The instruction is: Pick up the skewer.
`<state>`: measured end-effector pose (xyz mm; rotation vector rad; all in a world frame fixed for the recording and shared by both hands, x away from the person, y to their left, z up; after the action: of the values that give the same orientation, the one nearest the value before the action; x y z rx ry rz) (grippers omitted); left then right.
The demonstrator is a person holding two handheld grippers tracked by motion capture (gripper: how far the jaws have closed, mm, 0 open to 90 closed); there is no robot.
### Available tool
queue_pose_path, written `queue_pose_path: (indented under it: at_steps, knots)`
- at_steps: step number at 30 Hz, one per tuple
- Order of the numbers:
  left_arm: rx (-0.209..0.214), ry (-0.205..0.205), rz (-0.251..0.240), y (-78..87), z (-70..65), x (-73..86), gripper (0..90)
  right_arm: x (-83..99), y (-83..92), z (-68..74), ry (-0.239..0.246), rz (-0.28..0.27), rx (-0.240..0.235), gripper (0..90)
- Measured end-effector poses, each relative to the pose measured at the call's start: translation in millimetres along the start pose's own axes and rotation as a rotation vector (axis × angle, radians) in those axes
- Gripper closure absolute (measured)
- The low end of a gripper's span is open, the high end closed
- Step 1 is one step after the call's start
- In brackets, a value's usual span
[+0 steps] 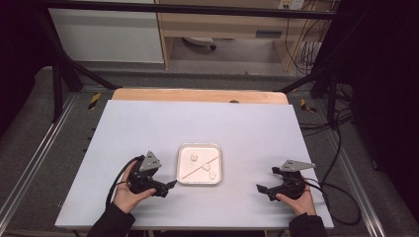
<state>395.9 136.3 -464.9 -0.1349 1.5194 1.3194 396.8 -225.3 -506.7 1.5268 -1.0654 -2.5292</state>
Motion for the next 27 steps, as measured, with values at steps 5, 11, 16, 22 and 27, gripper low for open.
queue_pose_path:
  at_steps: [5, 11, 16, 22, 27]
  knots:
    - [0.007, -0.012, 0.012, -7.4, -8.1, -8.2, 5.5, 0.0, -0.3, 0.1, -0.001, 0.000, -0.001, 0.6]
    - [0.007, -0.022, 0.046, -19.5, -14.7, -17.7, 7.8, 0.1, -0.5, 0.4, -0.002, 0.001, -0.002, 0.6]
    - [0.007, -0.025, 0.062, -26.6, -18.3, -21.2, 11.6, 0.7, -0.9, 0.5, 0.000, 0.005, -0.003, 0.7]
    - [-0.004, -0.020, 0.084, -37.7, -22.1, -24.9, 19.3, 1.1, -1.6, 0.5, 0.001, 0.009, -0.005, 0.6]
    - [0.003, -0.023, 0.102, -47.0, -27.1, -26.0, 32.8, 0.9, -1.3, 0.4, 0.001, 0.008, -0.005, 0.6]
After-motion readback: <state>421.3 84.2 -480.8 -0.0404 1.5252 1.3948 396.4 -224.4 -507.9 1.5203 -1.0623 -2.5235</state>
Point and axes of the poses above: each handheld gripper's, and its own axes: y roughly backward along the jaws, x roughly out of its underside, z roughly to its left, the point moved 8 cm from there along -y, roughly forward along the jaws, and after that the axes turned 13 degrees about -x, right-handed, at the moved point
